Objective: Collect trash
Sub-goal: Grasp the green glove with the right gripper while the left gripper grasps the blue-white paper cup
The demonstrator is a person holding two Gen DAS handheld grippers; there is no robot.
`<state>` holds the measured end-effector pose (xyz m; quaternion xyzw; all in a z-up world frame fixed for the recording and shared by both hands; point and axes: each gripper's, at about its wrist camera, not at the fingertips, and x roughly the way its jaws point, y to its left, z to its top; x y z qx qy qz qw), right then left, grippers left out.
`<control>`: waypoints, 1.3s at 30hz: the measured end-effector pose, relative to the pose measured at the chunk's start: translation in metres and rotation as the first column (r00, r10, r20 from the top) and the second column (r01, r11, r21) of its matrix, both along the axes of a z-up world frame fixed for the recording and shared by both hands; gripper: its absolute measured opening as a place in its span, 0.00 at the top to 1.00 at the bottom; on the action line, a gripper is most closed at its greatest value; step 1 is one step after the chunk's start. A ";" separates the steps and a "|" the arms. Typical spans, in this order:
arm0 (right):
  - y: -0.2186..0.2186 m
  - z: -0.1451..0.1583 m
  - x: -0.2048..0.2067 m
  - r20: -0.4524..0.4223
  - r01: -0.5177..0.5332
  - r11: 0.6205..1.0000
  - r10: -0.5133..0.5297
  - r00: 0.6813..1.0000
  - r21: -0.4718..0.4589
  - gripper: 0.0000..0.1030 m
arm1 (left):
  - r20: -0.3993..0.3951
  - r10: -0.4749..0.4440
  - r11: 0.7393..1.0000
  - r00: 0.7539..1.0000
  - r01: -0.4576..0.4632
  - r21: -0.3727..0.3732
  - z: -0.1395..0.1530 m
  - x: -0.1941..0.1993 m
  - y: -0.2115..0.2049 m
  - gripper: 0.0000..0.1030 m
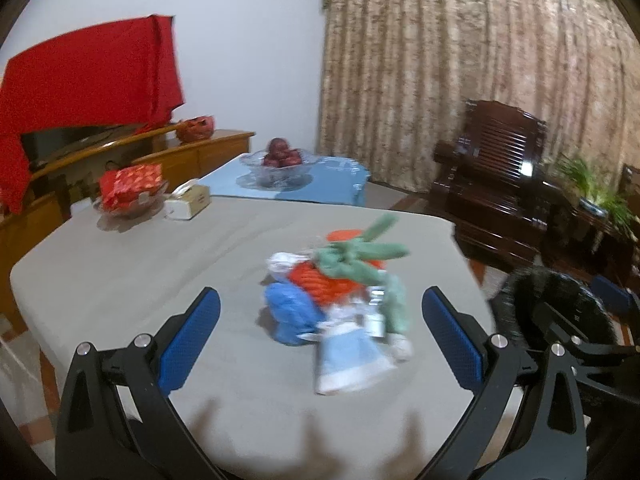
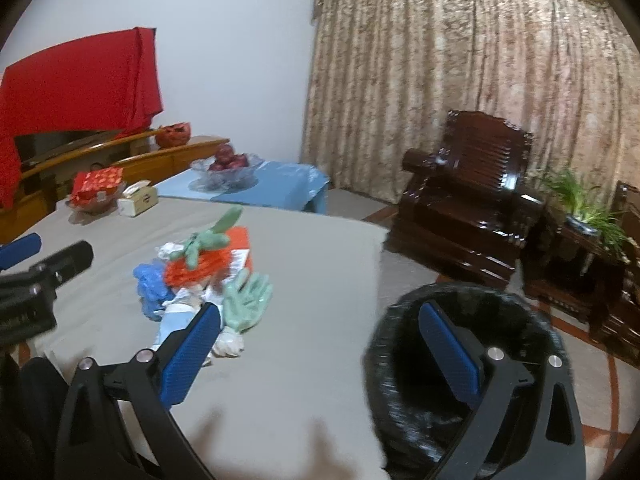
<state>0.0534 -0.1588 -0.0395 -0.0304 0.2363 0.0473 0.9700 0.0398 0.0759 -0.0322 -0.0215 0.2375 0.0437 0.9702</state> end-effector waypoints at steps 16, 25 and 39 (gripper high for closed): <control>0.068 -0.089 0.103 -0.226 -0.079 0.997 0.082 0.971 0.022 0.33 | -0.135 0.130 0.992 0.982 -0.129 0.014 -0.058 0.038 0.071 0.05; 0.080 -0.118 0.134 -0.326 -0.118 0.991 0.133 0.936 0.063 0.55 | -0.157 0.127 0.992 0.979 -0.127 0.013 -0.070 0.050 0.072 0.05; 0.036 -0.087 0.112 -0.273 -0.149 0.980 0.181 0.945 0.135 0.79 | -0.241 -0.046 0.998 0.970 0.033 -0.058 -0.102 0.071 0.016 0.23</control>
